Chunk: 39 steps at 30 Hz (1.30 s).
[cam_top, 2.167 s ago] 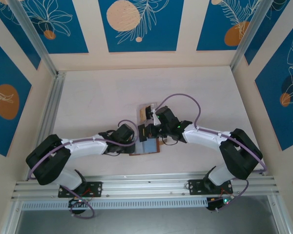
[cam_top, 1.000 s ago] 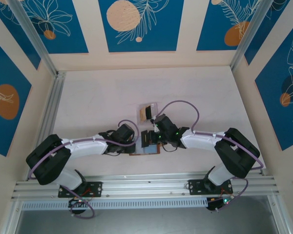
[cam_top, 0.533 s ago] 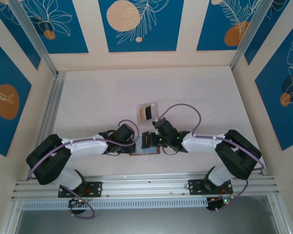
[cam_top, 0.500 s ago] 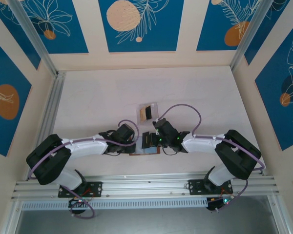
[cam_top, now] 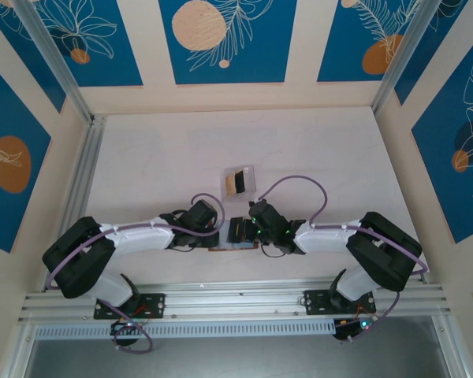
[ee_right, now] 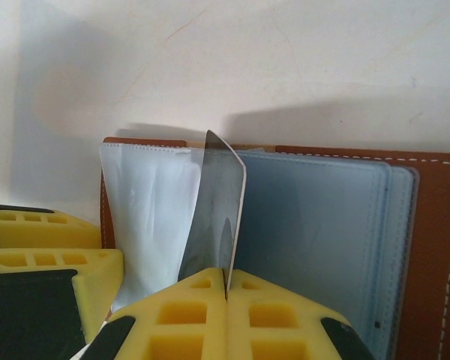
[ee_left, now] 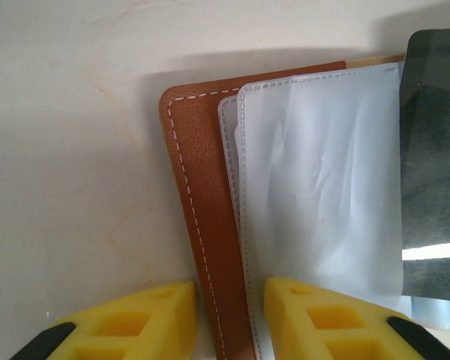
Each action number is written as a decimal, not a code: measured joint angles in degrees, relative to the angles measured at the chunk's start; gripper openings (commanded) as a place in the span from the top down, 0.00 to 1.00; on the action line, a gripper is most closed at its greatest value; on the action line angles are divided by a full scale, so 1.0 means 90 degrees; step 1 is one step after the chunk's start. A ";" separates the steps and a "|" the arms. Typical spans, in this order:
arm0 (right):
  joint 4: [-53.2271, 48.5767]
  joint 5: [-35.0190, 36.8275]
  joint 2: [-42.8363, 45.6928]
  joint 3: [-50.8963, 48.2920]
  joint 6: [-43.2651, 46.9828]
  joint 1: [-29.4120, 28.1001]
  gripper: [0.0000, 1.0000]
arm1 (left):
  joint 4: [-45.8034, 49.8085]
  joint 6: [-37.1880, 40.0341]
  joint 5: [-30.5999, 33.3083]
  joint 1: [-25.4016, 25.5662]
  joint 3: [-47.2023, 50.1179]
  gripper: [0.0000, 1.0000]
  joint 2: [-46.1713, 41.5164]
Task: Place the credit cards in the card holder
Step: Insert the credit card into the card slot.
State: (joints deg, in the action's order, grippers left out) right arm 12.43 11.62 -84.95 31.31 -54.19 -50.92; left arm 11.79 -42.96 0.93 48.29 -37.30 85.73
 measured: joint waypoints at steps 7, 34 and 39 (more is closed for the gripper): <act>0.0075 -0.0029 -0.0061 -0.0034 -0.0034 -0.0090 1.00 | 0.0002 0.0000 -0.0002 0.0000 -0.0022 0.69 0.0024; 0.0143 -0.0172 -0.0134 -0.0160 -0.0265 -0.0109 1.00 | 0.0000 -0.0002 -0.0019 0.0000 -0.0024 0.69 0.0024; 0.0153 -0.0330 -0.0257 -0.0100 -0.0192 -0.0058 1.00 | 0.0000 -0.0002 -0.0022 0.0000 -0.0024 0.69 0.0024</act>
State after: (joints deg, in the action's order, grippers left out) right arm 13.80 8.64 -87.26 30.41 -55.92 -51.44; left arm 11.79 -42.98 0.73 48.29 -37.52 85.95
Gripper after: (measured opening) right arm 0.066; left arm 0.315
